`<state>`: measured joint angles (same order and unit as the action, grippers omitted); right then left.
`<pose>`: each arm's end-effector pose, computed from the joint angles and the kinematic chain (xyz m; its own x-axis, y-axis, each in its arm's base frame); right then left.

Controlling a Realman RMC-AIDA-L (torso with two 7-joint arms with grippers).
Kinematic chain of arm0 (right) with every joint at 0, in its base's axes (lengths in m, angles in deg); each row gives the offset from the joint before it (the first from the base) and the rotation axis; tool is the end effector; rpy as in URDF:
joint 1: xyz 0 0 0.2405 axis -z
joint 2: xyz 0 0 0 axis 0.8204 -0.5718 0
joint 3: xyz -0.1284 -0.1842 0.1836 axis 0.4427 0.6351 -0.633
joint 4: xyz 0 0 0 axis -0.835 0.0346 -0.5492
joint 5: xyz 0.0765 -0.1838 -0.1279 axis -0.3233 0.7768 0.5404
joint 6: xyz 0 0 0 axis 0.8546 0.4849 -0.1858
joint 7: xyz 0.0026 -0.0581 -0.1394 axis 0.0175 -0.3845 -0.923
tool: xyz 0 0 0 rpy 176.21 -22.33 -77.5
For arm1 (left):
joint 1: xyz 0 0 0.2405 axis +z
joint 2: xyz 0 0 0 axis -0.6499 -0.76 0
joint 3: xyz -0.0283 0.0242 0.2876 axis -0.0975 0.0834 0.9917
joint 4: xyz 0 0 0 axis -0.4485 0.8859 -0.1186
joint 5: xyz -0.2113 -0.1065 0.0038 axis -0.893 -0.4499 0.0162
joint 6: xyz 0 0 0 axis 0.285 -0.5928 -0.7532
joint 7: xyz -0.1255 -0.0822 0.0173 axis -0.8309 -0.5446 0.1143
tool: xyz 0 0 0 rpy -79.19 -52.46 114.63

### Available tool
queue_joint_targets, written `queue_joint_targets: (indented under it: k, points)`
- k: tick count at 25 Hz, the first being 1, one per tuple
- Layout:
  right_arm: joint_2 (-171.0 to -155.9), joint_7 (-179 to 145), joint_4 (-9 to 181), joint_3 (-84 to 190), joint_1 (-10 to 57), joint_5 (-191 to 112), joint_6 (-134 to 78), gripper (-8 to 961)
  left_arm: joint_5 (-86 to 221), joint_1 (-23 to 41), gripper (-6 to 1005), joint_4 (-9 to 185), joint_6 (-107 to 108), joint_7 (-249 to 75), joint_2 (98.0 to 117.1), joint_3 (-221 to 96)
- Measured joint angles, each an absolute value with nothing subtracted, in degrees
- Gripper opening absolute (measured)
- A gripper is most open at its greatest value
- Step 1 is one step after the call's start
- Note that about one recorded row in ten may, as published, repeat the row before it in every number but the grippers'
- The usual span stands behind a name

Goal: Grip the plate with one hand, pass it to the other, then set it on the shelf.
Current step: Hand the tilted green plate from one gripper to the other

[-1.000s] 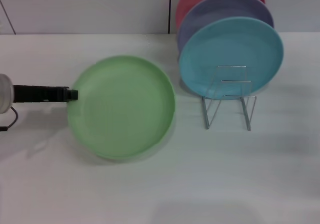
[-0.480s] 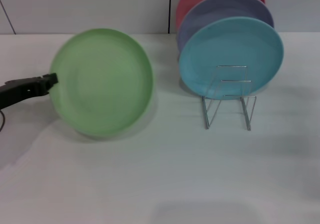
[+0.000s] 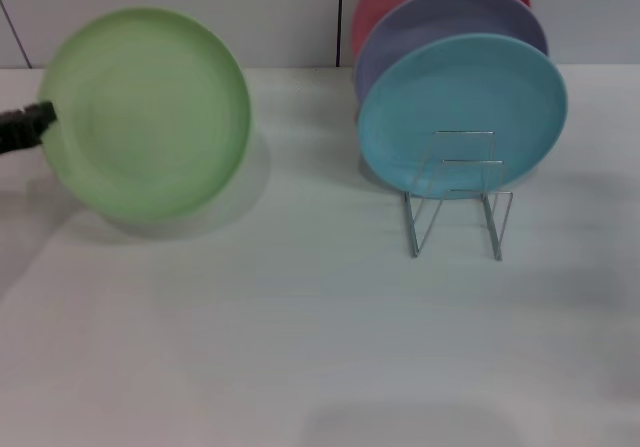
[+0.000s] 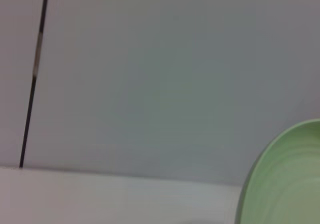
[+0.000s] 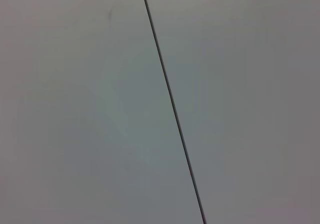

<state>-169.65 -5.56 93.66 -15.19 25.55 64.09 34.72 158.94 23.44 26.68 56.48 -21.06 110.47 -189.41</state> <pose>0.3938 0.3822 0.0240 0.5576 0.2340 -0.7964 -0.8296 0.1897 -0.5251 -0.3462 0.4141 0.0628 0.5343 0.4645 0.7062 0.8451 -0.2756 -0.4581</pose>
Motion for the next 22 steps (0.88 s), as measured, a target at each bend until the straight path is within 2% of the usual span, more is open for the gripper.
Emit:
queue_joint_targets:
  k: [22]
  points:
    - [-169.64,-5.56,93.85,-15.19,24.93,64.1,32.88,454,146.4,24.16,36,23.44,47.22,7.9,111.29,-184.63]
